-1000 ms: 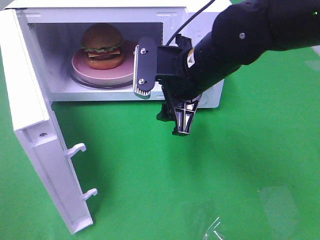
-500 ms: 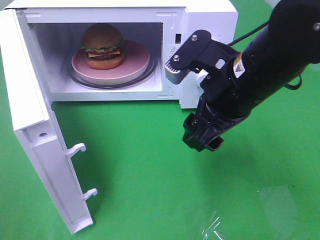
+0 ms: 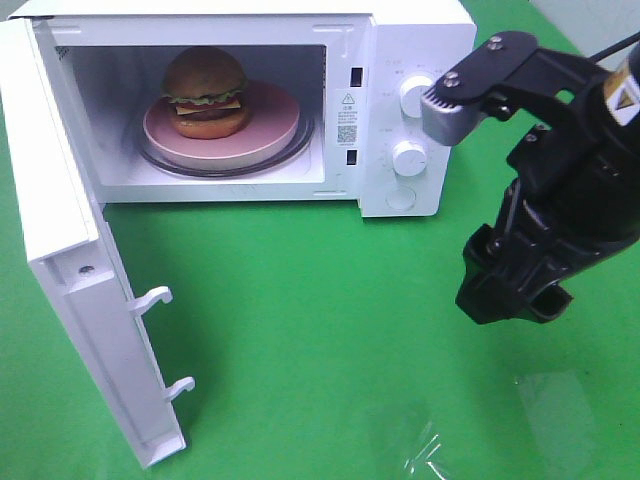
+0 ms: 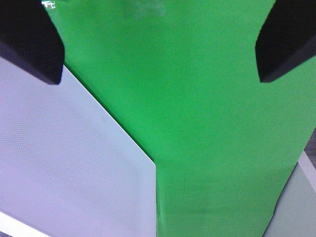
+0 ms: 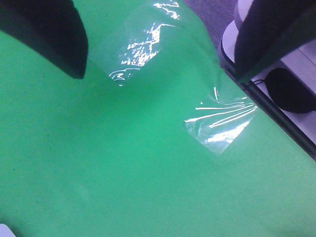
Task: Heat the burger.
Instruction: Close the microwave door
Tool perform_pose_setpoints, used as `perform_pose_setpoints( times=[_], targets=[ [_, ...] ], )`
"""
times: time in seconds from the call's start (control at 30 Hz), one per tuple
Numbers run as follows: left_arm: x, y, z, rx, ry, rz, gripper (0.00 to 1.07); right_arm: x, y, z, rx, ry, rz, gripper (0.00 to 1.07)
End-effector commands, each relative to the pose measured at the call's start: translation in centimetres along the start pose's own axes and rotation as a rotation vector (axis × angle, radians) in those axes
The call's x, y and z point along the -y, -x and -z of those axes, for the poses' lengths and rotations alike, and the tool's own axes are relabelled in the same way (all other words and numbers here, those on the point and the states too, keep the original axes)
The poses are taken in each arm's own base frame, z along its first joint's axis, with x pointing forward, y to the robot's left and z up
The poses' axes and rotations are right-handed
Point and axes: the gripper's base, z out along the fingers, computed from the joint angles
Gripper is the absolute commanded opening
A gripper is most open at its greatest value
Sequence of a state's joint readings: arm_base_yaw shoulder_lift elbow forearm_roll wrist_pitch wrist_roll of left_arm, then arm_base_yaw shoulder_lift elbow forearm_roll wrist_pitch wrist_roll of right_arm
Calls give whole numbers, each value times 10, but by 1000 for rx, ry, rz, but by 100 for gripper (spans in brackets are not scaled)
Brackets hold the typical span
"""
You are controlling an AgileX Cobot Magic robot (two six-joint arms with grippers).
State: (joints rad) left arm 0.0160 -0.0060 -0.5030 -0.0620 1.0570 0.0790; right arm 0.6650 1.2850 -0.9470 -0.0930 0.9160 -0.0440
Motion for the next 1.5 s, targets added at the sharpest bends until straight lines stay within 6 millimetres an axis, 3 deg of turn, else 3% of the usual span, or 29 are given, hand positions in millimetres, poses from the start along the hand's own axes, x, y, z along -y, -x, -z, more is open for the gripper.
perform_pose_setpoints(
  times=[0.03,0.37,0.43,0.77,0.8,1.17,1.5],
  targets=[
    [0,0,2,33,0,2,98,0,-11,24,37,-6,-36,76],
    [0,0,2,33,0,2,98,1,-43,49,81,-17,-86,76],
    [0,0,2,33,0,2,98,10,-63,56,94,-42,-171,76],
    [0,0,2,33,0,2,98,33,-117,75,163,-179,-413,76],
    [0,0,2,33,0,2,98,32,-128,80,200,-208,-450,76],
    [0,0,2,33,0,2,98,17,-177,91,412,-347,-578,76],
    [0,0,2,33,0,2,98,-1,-199,92,542,-363,-621,76]
  ],
)
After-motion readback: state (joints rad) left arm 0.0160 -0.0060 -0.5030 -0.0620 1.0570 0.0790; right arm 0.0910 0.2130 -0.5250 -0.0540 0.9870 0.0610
